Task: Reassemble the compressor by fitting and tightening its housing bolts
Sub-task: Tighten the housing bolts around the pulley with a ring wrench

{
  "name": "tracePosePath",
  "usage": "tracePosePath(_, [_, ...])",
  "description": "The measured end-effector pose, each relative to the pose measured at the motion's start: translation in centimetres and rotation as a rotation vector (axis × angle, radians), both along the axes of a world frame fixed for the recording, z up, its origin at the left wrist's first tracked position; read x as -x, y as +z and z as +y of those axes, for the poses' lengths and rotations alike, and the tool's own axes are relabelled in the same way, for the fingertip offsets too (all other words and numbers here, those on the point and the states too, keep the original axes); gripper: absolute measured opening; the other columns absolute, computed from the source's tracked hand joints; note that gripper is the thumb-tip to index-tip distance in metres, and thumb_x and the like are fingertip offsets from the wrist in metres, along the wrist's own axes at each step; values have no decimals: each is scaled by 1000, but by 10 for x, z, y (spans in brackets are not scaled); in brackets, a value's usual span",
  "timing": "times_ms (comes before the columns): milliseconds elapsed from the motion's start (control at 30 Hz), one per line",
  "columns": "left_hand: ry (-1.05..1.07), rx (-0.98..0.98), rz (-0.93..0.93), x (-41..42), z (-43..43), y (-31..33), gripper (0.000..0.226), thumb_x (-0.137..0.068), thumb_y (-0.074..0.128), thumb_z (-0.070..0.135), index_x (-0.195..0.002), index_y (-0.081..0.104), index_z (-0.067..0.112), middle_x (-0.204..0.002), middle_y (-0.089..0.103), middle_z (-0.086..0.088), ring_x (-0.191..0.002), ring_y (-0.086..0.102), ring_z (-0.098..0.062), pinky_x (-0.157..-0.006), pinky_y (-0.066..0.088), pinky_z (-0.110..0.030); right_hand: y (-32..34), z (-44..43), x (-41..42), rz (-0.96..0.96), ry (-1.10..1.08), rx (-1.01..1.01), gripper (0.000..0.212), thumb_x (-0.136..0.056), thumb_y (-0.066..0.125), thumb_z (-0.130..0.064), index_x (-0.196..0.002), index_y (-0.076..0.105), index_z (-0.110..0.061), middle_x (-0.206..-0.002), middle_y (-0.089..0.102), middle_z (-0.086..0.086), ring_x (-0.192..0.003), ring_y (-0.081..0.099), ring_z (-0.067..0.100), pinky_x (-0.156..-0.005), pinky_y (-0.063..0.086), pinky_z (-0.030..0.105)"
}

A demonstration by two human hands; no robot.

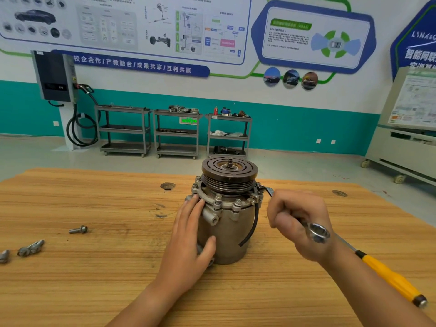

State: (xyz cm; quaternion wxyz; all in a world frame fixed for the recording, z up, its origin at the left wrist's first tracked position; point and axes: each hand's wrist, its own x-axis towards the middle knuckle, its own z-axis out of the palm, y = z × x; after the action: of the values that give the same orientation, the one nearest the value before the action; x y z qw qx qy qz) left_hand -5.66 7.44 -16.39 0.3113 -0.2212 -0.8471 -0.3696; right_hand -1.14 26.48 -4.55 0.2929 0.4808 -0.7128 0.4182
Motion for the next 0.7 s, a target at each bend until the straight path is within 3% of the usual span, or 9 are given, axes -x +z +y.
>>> tracePosePath(100, [-10, -11, 2, 0, 1, 1, 75, -86, 61, 20, -137, 10, 39, -148, 3, 26, -143, 3, -5, -111, 0, -8, -6, -3, -3, 21, 10, -36, 15, -76, 48, -18, -62, 43, -18, -49, 37, -1, -40, 31, 5, -43, 25, 12])
tracePosePath(267, [-8, -19, 1, 0, 1, 2, 70, -82, 52, 30, -139, 11, 35, -149, 6, 23, -143, 5, -3, -111, 2, -11, -7, -6, -2, 21, 6, -53, 15, -78, 49, -19, -64, 42, -19, -51, 35, -2, -42, 29, 4, -46, 23, 8])
tracePosePath(367, [-6, -17, 1, -1, 1, 2, 70, -82, 52, 30, -139, 11, 35, -149, 6, 23, -143, 3, -2, -112, 3, -13, -1, -7, -1, -43, 19, -65, 16, -79, 49, -22, -63, 44, -21, -47, 28, -19, -44, 29, -6, -46, 23, 7])
tracePosePath(533, [1, 6, -17, -1, -2, 0, 76, -89, 59, 23, -137, 5, 43, -147, -4, 33, -141, -3, 3, -107, -3, -4, 12, 4, 6, -172, 61, 53, 20, -78, 44, -23, -62, 51, -14, -50, 46, -20, -46, 38, -9, -44, 29, 8])
tracePosePath(600, [-2, 9, -23, -2, -2, 1, 78, -88, 60, 21, -136, 4, 44, -145, -5, 36, -140, -4, 6, -106, -3, -2, 18, 14, 10, -261, 154, 151, 35, -82, 51, -31, -56, 52, -8, -50, 50, -26, -43, 34, -8, -41, 28, 21])
tracePosePath(700, [1, 9, -28, -2, -1, 2, 77, -88, 60, 20, -137, 4, 42, -145, -5, 35, -139, -5, 8, -106, -3, -2, 26, 33, 16, -427, 233, 298, 54, -81, 53, -58, -57, 67, -12, -42, 47, -17, -39, 37, 3, -47, 31, 19])
